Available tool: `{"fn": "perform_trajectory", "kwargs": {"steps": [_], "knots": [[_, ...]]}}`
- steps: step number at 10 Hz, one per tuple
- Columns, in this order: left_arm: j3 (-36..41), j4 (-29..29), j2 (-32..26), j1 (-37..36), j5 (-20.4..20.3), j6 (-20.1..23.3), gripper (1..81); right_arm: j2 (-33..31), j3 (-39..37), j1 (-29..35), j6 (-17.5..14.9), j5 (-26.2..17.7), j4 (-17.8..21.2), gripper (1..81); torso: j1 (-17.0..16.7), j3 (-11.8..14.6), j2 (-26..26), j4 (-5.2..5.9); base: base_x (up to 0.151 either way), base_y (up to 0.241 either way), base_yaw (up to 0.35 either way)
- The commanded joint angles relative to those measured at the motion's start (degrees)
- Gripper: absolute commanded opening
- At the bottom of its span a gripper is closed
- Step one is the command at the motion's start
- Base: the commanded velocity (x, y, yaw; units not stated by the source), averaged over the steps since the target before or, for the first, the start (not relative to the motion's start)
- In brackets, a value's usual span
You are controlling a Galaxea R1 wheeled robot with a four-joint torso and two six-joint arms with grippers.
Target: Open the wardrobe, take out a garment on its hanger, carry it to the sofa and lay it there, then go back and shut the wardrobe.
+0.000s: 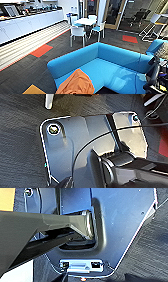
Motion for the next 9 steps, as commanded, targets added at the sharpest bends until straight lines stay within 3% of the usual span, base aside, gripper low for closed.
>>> {"fn": "perform_trajectory", "kwargs": {"steps": [1,9], "knots": [[0.11,1.19,-0.13,-1.16,1.25,0.83,81.1,0.29,0.06,0.62,0.05,-3.82,-0.51,81.1,0.07,0.00,0.00,0.00,-0.065,0.000,0.000],[0.11,1.73,0.84,-0.63,1.25,0.92,81.1,0.73,0.06,0.62,-0.12,-3.82,-0.61,81.1,0.07,0.05,-0.06,0.00,-0.061,0.000,0.000]]}}
